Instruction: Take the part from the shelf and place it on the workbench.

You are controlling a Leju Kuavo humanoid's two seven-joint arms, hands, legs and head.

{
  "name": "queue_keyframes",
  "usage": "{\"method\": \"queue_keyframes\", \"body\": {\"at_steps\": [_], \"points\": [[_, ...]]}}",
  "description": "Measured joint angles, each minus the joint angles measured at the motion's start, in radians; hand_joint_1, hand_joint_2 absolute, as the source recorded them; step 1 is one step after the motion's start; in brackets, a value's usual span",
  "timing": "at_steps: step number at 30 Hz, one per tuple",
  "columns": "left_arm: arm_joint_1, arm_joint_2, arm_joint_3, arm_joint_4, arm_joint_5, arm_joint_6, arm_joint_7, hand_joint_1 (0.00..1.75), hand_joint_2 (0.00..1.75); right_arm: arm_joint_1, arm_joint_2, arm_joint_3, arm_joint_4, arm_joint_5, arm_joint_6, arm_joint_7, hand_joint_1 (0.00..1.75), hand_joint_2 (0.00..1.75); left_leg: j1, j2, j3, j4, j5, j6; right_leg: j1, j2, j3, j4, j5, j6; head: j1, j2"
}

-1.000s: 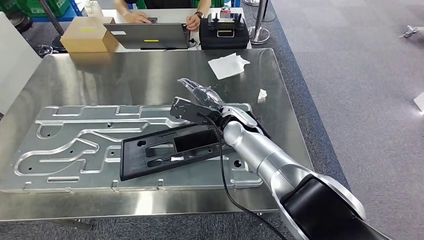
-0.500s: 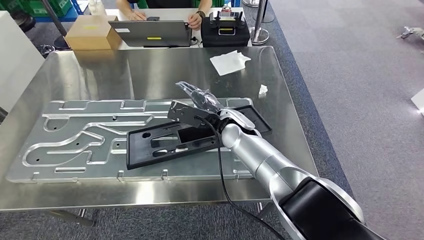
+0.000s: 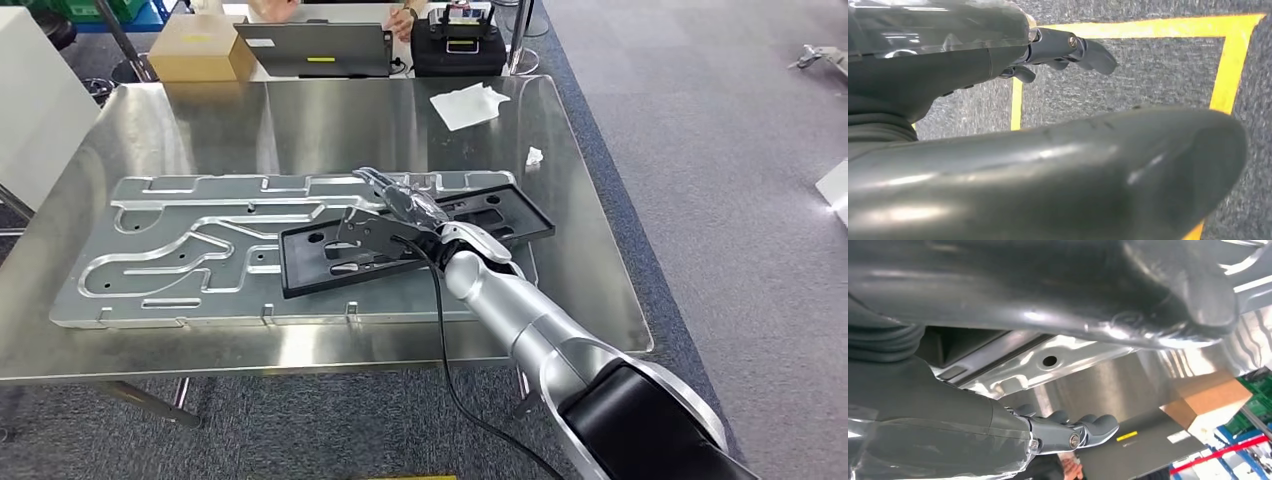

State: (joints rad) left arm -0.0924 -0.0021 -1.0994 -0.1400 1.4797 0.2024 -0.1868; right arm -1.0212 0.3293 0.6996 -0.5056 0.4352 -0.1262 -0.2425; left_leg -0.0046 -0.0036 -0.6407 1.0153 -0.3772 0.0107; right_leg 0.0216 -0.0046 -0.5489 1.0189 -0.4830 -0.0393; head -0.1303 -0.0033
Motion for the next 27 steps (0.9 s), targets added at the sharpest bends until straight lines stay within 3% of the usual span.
{"method": "queue_keyframes", "body": {"at_steps": [2,3,4,6,7,8,9,10,12,14,17,18,19,21,22,23,24,25,27], "points": [[0.000,0.002,0.000,0.000,0.001,0.000,0.001,0.00,0.00,0.001,0.000,-0.002,0.000,0.000,0.001,0.000,0.00,0.00,0.001,0.000,-0.004,-0.002,0.002,-0.011,-0.005,-0.002,0.000,-0.024,0.024,-0.005,0.000,0.000],[0.001,0.002,0.000,0.000,0.001,-0.001,0.002,0.00,0.00,0.001,0.002,-0.002,0.000,0.000,0.001,0.000,0.00,0.00,0.001,-0.001,-0.010,0.011,-0.017,-0.016,-0.009,-0.005,-0.002,-0.036,0.038,-0.009,0.000,0.000],[0.001,0.003,0.000,0.000,0.001,-0.001,0.002,0.00,0.00,0.002,0.003,-0.003,0.000,0.000,0.001,0.000,0.00,0.00,0.002,-0.001,-0.021,0.043,-0.052,-0.022,-0.014,-0.007,-0.008,-0.046,0.052,-0.011,0.000,0.000],[0.000,0.003,0.000,0.000,0.001,-0.001,0.003,0.00,0.00,0.005,0.006,-0.003,0.000,0.000,0.002,0.000,0.00,0.00,0.011,-0.002,-0.052,0.158,-0.141,-0.033,-0.016,-0.008,-0.031,-0.048,0.073,-0.011,0.000,0.000],[0.000,0.004,0.000,0.001,0.001,-0.001,0.003,0.00,0.00,0.008,0.006,-0.003,0.000,0.000,0.002,0.000,0.00,0.00,0.016,-0.001,-0.063,0.215,-0.169,-0.040,-0.018,-0.009,-0.045,-0.046,0.083,-0.008,0.000,0.000],[0.001,0.004,0.000,0.001,0.001,-0.001,0.004,0.00,0.00,0.013,0.006,-0.003,0.001,0.001,0.003,0.000,0.00,0.00,0.021,-0.001,-0.064,0.251,-0.176,-0.046,-0.020,-0.009,-0.060,-0.044,0.092,-0.004,0.000,0.000],[0.001,0.005,0.000,0.001,0.001,-0.001,0.005,0.00,0.00,0.017,0.006,-0.003,0.001,0.002,0.002,0.000,0.00,0.00,0.026,-0.001,-0.049,0.253,-0.162,-0.054,-0.023,-0.009,-0.077,-0.039,0.101,0.001,0.000,0.000],[0.001,0.007,0.000,0.001,0.001,-0.001,0.007,0.00,0.00,0.021,0.006,-0.004,0.001,0.003,0.002,0.000,0.00,0.00,0.031,0.000,-0.016,0.221,-0.135,-0.062,-0.028,-0.010,-0.095,-0.032,0.110,0.007,0.000,0.000],[-0.001,0.008,0.000,0.001,0.001,-0.002,0.008,0.00,0.00,0.024,0.006,-0.006,0.001,0.009,0.000,-0.001,0.00,0.00,0.038,0.000,0.072,0.095,-0.114,-0.075,-0.034,-0.009,-0.129,-0.010,0.122,0.021,0.000,0.000],[-0.002,0.007,0.000,0.000,0.001,-0.002,0.009,0.00,0.00,0.027,0.006,-0.010,0.001,0.014,-0.003,-0.005,0.00,0.00,0.037,-0.003,0.116,0.019,-0.129,-0.063,-0.031,-0.008,-0.147,0.007,0.132,0.035,0.000,0.000],[-0.002,0.007,0.000,0.000,0.002,-0.003,0.012,0.00,0.00,0.035,0.005,-0.016,0.001,0.023,-0.013,-0.012,0.00,0.00,0.031,-0.003,0.106,0.018,-0.120,-0.024,-0.033,-0.007,-0.154,0.012,0.142,0.053,0.000,0.000],[-0.002,0.007,-0.001,0.001,0.003,-0.003,0.013,0.00,0.00,0.038,0.004,-0.018,0.000,0.027,-0.015,-0.013,0.00,0.00,0.031,-0.001,0.099,0.018,-0.111,-0.013,-0.036,-0.006,-0.161,0.026,0.122,0.058,0.001,0.000],[-0.002,0.007,-0.001,0.001,0.003,-0.003,0.013,0.00,0.00,0.043,0.003,-0.019,-0.001,0.031,-0.017,-0.014,0.00,0.00,0.031,0.001,0.088,0.017,-0.100,-0.004,-0.038,-0.005,-0.174,0.058,0.085,0.062,0.001,0.000],[-0.003,0.008,-0.001,0.001,0.005,-0.003,0.014,0.00,0.00,0.053,0.001,-0.026,-0.004,0.034,-0.019,-0.019,0.00,0.00,0.029,0.003,0.063,0.017,-0.078,0.005,-0.038,-0.004,-0.210,0.178,-0.019,0.066,0.001,0.000],[-0.003,0.008,-0.001,0.001,0.006,-0.002,0.014,0.00,0.00,0.059,-0.001,-0.030,-0.005,0.033,-0.020,-0.022,0.00,0.00,0.027,0.004,0.049,0.017,-0.067,0.007,-0.037,-0.003,-0.225,0.245,-0.054,0.067,0.001,0.000],[-0.002,0.008,-0.001,0.001,0.006,-0.002,0.014,0.00,0.00,0.066,-0.002,-0.033,-0.006,0.033,-0.021,-0.025,0.00,0.00,0.025,0.004,0.035,0.018,-0.057,0.008,-0.037,-0.002,-0.228,0.293,-0.068,0.066,0.001,0.000],[-0.002,0.008,-0.001,0.001,0.007,-0.001,0.014,0.00,0.00,0.073,-0.004,-0.035,-0.006,0.032,-0.022,-0.027,0.00,0.00,0.022,0.004,0.021,0.018,-0.046,0.008,-0.036,-0.001,-0.217,0.312,-0.061,0.062,0.001,0.000],[-0.001,0.008,-0.001,0.001,0.007,0.000,0.014,0.00,0.00,0.079,-0.004,-0.036,-0.007,0.031,-0.022,-0.030,0.00,0.00,0.020,0.003,0.008,0.018,-0.037,0.007,-0.034,0.000,-0.187,0.292,-0.040,0.056,0.001,0.000],[-0.001,0.005,-0.001,0.001,0.008,0.001,0.014,0.00,0.00,0.084,-0.004,-0.041,-0.014,0.029,-0.022,-0.037,0.00,0.00,0.016,0.002,-0.012,0.019,-0.019,0.004,-0.025,0.004,-0.081,0.166,-0.013,0.035,0.000,0.000]]}}
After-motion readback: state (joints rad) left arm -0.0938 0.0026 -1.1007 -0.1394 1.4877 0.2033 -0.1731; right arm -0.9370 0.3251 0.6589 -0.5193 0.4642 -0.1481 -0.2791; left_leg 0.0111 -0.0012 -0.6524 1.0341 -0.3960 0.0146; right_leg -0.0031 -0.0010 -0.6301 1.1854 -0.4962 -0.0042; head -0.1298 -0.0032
